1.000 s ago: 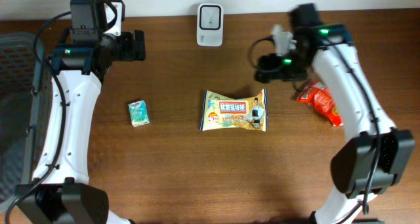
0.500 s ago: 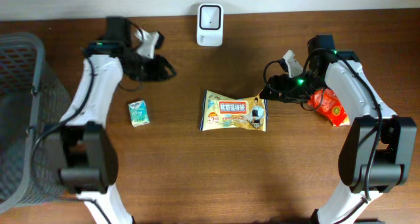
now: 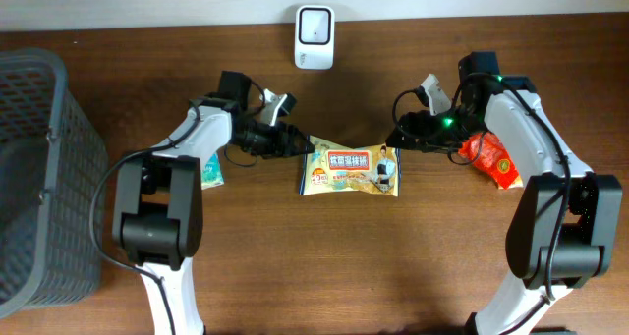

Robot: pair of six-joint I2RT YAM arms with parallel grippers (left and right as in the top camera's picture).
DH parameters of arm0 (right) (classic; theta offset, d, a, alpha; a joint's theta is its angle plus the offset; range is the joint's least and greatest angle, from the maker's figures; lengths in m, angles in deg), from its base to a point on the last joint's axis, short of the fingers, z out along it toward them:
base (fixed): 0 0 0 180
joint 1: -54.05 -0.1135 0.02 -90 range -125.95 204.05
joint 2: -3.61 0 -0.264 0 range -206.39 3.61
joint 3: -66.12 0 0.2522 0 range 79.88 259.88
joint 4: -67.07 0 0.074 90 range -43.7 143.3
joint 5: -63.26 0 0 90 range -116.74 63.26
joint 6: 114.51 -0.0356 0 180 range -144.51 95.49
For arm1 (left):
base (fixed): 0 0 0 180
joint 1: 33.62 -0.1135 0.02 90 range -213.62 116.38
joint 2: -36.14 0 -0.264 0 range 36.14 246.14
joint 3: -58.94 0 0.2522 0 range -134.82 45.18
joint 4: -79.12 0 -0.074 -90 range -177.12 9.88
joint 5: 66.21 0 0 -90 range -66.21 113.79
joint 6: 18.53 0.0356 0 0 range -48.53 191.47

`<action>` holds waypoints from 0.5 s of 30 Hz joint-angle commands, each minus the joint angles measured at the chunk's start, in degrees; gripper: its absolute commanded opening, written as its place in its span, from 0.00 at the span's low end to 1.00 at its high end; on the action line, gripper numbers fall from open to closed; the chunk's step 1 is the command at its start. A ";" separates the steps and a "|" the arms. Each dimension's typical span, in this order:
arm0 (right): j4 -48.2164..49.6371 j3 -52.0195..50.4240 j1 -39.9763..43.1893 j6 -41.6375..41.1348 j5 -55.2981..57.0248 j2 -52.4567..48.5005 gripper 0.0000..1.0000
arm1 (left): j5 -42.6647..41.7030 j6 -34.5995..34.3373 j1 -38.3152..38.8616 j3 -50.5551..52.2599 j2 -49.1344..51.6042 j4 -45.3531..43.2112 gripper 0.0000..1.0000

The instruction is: Scan the item barcode

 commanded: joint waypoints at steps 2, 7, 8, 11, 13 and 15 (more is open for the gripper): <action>0.00 -0.63 -0.44 0.63 -0.57 -0.42 0.83 | 4.76 -4.96 2.89 0.46 2.05 -2.32 0.64; -0.07 -0.63 -0.44 0.61 0.42 -0.42 0.84 | 0.94 -5.16 4.70 0.44 2.05 -6.95 0.82; -0.07 -0.63 -0.44 0.61 0.42 -0.42 0.84 | 1.29 -5.18 5.03 0.44 2.05 -6.91 0.87; -0.26 -0.66 -0.50 0.61 0.61 -0.42 0.84 | 4.24 -7.13 5.97 0.44 2.67 -6.27 0.75; -0.26 -0.66 -0.48 0.61 0.61 -0.42 0.83 | 4.68 -7.72 6.75 0.44 3.15 -6.71 0.22; -0.24 -0.66 -0.48 0.61 0.61 -0.42 0.83 | 5.44 -7.76 7.17 0.44 3.17 -6.82 0.00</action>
